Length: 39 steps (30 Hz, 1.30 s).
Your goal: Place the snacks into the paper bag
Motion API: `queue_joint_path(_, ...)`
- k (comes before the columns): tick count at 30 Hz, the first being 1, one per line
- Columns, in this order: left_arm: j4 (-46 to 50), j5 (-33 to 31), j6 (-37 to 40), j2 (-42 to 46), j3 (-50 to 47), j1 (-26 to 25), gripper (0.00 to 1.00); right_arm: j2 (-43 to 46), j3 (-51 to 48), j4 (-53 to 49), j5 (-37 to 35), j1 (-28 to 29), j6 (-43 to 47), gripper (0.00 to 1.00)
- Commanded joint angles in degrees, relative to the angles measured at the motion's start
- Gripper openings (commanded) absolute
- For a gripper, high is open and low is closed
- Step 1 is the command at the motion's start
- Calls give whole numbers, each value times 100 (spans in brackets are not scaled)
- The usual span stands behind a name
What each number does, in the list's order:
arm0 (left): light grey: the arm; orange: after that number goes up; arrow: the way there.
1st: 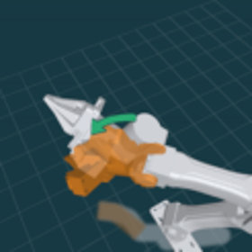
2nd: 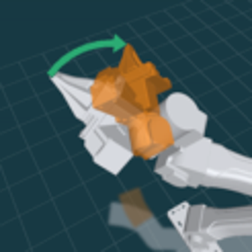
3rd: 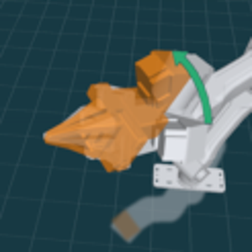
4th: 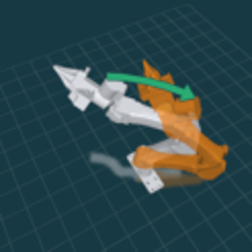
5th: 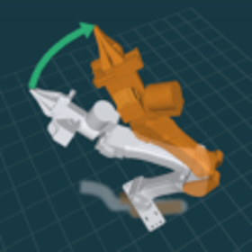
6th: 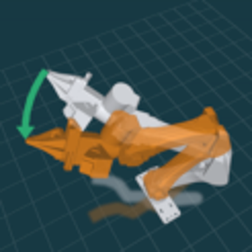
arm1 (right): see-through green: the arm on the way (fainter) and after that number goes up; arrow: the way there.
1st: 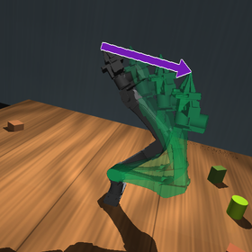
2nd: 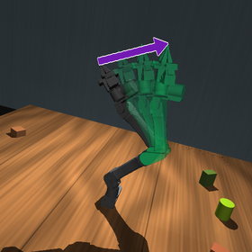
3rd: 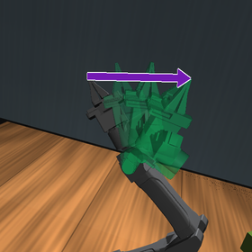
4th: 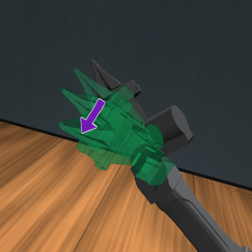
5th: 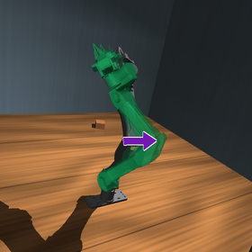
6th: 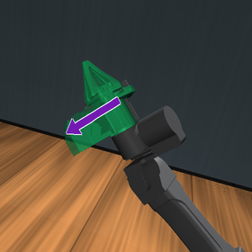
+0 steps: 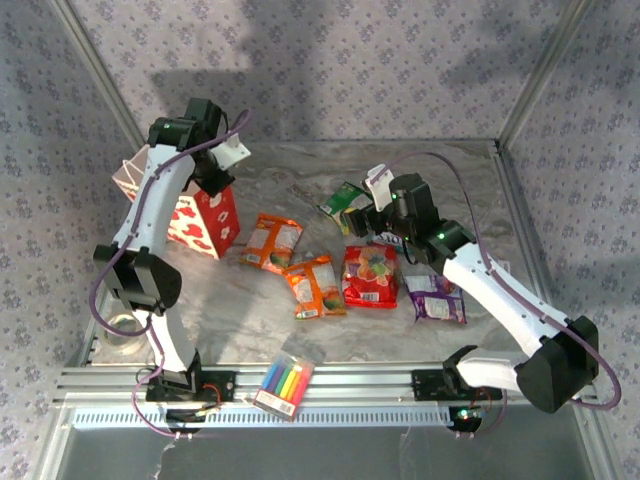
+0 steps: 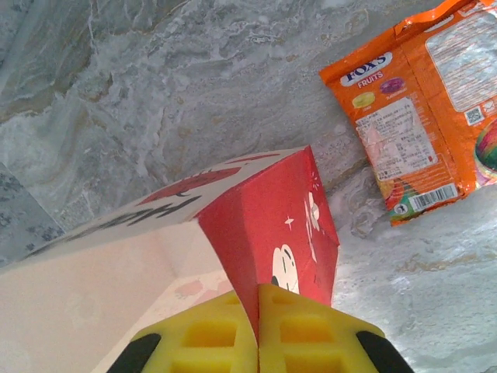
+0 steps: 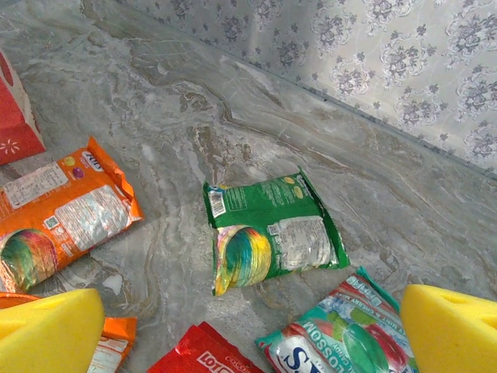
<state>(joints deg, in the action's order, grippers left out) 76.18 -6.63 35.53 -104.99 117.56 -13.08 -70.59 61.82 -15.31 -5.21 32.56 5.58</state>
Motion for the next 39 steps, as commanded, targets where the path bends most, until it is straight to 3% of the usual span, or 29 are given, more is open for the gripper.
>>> queue_joint_path(1,-57,199,527,242,150,7,7,133,-26,-133,-117,47,-117,100)
queue_joint_path(13,164,786,1576,310,201,103,9,142,-33,-160,-204,49,-206,100)
queue_joint_path(22,-587,1090,2100,786,-467,210,10,150,4,-228,-296,76,-256,100)
queue_joint_path(28,-297,874,2208,669,-550,234,13,217,34,-345,-436,101,-233,100)
queue_joint_path(36,-821,130,2205,996,-1486,257,15,208,5,-273,-372,105,-348,100)
queue_joint_path(39,-1015,132,2225,1135,-1600,349,16,203,31,-263,-368,119,-341,100)
